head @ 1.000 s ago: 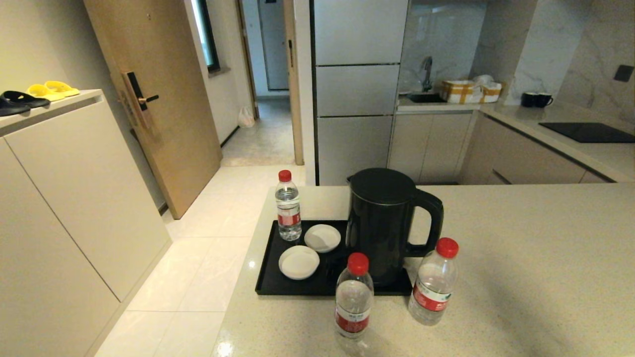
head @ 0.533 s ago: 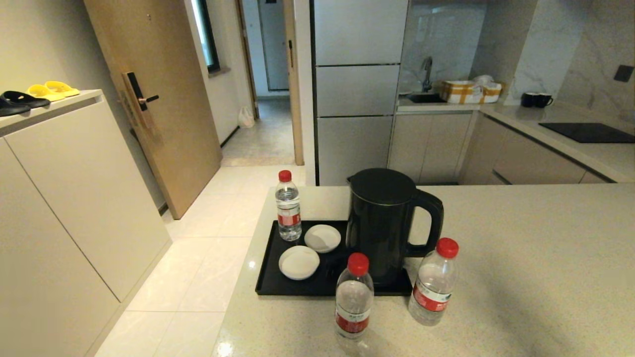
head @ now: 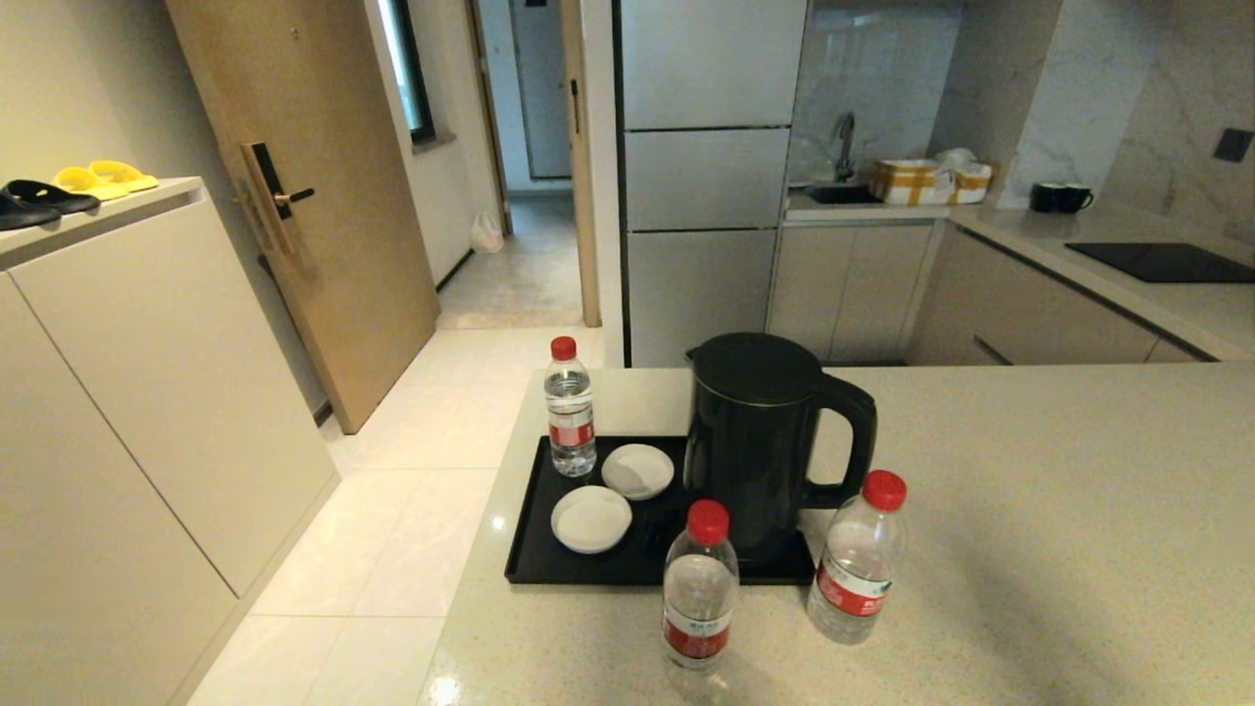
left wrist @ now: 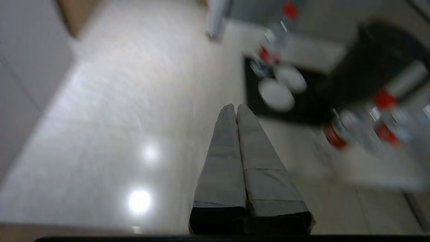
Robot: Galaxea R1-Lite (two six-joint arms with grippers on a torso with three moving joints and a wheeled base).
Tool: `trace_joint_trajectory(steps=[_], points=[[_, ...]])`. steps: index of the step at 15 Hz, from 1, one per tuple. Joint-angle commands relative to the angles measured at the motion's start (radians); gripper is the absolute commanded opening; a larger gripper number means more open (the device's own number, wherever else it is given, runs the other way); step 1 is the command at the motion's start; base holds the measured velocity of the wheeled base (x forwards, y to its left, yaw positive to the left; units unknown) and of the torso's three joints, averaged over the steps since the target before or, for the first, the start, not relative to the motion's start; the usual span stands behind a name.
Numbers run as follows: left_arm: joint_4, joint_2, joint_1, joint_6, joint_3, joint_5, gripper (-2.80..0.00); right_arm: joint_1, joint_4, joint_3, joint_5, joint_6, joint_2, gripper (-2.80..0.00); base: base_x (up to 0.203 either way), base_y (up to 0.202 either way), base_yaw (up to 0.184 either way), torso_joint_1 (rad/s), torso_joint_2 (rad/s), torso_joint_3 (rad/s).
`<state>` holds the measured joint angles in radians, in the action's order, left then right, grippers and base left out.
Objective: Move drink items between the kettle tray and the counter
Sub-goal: Return the bottled water to its original position
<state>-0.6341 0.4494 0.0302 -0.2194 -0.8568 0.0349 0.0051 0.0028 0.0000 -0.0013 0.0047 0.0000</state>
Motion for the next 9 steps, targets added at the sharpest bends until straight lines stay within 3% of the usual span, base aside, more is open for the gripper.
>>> trace_joint_trajectory(steps=[1,4,7,9], points=[[0.033,0.131,0.027,0.004,0.043,0.082,-2.80,0.001,0.000,0.002,0.000,0.000,0.002,-2.80,0.000,0.000,0.000,0.000,0.00,0.000],[0.243,0.297,0.058,0.041,0.239,0.243,-2.80,0.001,0.000,0.002,0.000,0.000,0.002,-2.80,0.000,0.000,0.000,0.000,0.00,0.000],[0.398,0.499,0.078,0.055,0.250,0.398,-2.80,0.001,0.000,0.002,0.000,0.000,0.002,-2.80,0.000,0.000,0.000,0.000,0.00,0.000],[0.555,0.585,0.145,0.060,0.270,0.472,-2.80,0.001,0.000,0.002,0.000,0.000,0.002,-2.80,0.000,0.000,0.000,0.000,0.00,0.000]])
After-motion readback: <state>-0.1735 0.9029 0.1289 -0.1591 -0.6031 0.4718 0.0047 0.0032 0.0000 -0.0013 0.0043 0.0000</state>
